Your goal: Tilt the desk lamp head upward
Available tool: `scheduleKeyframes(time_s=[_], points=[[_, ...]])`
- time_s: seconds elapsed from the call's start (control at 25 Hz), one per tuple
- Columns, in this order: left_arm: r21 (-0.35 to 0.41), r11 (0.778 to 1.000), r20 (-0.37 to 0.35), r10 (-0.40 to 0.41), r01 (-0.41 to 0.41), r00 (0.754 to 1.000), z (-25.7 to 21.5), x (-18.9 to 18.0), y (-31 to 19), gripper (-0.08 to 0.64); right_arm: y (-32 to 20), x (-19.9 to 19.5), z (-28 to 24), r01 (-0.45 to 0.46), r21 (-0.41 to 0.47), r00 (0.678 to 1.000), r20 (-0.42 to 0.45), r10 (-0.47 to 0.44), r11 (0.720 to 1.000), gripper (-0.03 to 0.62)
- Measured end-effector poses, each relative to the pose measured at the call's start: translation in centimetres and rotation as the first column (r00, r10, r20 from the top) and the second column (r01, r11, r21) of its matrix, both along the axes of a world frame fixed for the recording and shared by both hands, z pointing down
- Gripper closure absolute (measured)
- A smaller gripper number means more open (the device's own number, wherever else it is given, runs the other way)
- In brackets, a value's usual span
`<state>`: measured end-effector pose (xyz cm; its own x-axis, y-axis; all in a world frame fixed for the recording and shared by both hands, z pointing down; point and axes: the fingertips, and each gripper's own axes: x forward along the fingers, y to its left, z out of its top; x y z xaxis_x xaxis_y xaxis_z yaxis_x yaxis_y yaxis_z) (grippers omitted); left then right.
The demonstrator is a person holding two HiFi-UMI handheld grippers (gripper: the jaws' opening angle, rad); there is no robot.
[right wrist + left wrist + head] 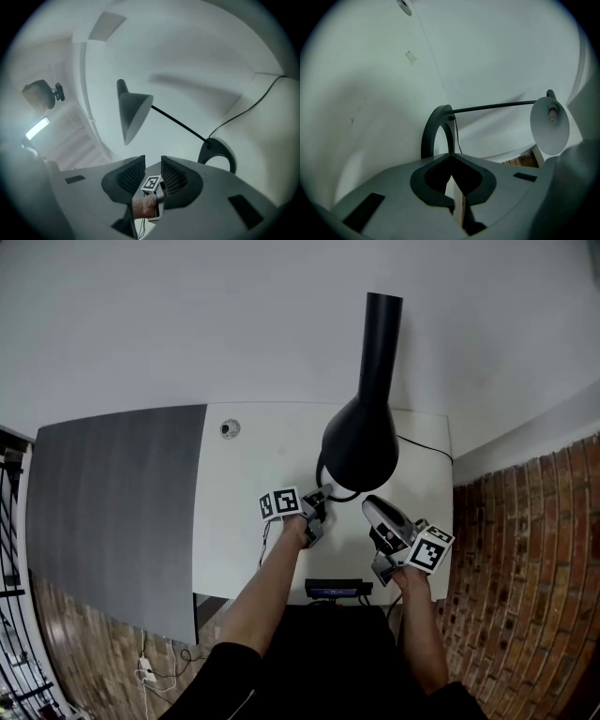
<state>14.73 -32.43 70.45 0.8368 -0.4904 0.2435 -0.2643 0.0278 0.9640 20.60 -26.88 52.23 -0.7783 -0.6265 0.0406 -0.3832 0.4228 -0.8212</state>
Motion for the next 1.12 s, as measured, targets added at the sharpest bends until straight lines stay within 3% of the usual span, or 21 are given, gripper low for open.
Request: scheduleKeyframes(time_s=[0.36,0.56,1.12], points=[[0.0,1.0,0.019,-0.015,0.015,1.0,0.2,-0.1,0.0,0.549,0.5,-3.0,-4.3,0.093,0.142,0.995,-0.054,-0.087,0.985,0.495],[-0.001,0.999,0.023,-0.034,0.034,0.999,0.3,-0.2,-0.1,0.549,-0.4,-3.8,-6.0,0.085,0.18,0.996,-0.008,-0.085,0.98,0.495],[-0.003,0.999,0.027,-0.039,0.039,0.999,0.3,-0.2,0.0,0.551,-0.8,-3.9,-7.3,0.072,0.162,0.992,0.089,-0.087,0.984,0.495]])
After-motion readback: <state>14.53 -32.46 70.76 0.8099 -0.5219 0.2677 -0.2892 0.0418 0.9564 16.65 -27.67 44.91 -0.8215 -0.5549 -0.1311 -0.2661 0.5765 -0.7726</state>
